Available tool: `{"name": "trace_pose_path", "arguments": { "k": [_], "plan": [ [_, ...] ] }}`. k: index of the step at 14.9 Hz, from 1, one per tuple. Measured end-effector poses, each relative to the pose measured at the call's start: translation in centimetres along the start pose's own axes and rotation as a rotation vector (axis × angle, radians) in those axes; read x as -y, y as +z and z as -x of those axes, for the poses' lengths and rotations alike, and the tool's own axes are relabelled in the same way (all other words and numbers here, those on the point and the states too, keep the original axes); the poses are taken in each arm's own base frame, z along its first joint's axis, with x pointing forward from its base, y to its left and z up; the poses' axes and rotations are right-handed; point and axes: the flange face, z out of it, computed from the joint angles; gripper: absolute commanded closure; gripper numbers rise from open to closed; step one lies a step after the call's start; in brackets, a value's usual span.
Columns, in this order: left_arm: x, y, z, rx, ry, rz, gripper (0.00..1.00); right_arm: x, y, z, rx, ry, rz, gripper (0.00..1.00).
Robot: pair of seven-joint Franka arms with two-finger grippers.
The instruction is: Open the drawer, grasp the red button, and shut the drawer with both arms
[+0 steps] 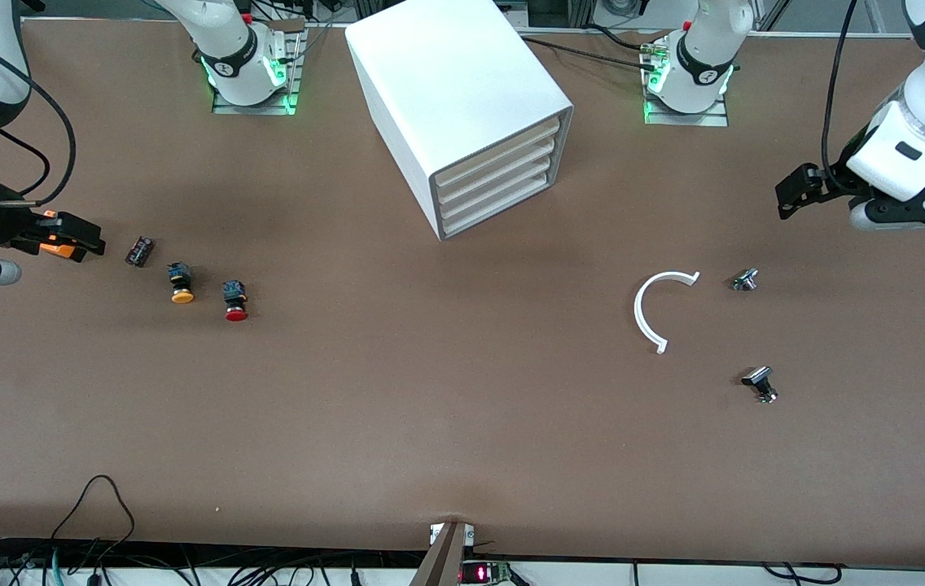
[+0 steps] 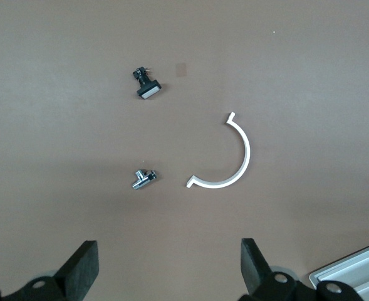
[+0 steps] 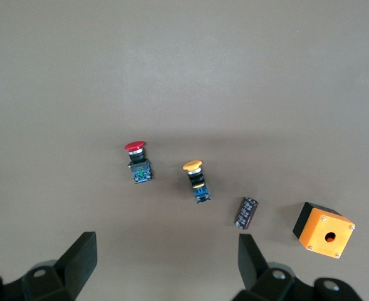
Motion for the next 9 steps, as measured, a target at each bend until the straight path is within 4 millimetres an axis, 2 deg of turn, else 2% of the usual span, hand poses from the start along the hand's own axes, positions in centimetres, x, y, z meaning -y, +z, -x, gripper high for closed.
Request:
{"name": "trace_pose_path", "arguments": {
  "k": [9],
  "plan": [
    [0.7,0.2,0.4,0.064,-0.064,-0.009,0.0,-1.9,-1.6,0.8,-0.044,0.036,0.001,0.0]
  ]
}}
